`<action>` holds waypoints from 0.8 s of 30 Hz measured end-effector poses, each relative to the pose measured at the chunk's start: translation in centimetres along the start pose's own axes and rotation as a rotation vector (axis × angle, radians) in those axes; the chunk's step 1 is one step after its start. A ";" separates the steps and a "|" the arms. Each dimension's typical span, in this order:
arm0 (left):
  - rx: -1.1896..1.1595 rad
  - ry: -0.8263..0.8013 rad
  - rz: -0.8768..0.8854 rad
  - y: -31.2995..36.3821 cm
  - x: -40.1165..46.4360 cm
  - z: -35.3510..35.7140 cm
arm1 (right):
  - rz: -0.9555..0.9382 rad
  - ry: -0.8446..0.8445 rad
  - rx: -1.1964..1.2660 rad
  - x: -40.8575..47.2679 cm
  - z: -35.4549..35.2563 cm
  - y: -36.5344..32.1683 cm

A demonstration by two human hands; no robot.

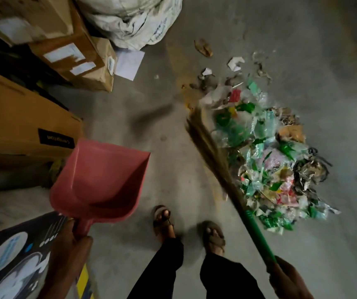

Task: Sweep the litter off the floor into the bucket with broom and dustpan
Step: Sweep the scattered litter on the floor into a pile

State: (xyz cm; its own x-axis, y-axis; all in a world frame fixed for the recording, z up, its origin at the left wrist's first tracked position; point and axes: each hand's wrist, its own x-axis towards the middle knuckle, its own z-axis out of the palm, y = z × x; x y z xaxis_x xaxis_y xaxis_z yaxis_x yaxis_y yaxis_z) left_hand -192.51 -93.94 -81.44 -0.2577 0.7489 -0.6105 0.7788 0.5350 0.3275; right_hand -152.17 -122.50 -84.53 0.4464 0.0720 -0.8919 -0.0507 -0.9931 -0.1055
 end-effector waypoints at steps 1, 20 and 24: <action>-0.003 -0.001 0.021 0.3 0.1 0.1 | -0.014 -0.042 -0.045 0.3 0.5 -0.3; 0.019 -0.152 -0.003 13.2 6.3 4.9 | -0.100 -0.089 -0.187 14.3 9.1 -23.5; 0.098 -0.108 0.075 18.3 8.4 6.8 | 0.104 -0.085 0.172 17.0 6.0 -21.9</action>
State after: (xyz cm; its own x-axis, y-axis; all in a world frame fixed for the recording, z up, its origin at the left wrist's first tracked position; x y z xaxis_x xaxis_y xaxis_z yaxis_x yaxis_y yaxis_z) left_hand -176.51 -80.46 -85.49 -0.1374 0.7361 -0.6627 0.8471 0.4341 0.3067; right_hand -148.82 -99.02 -99.97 0.3539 -0.0148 -0.9352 -0.2477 -0.9656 -0.0785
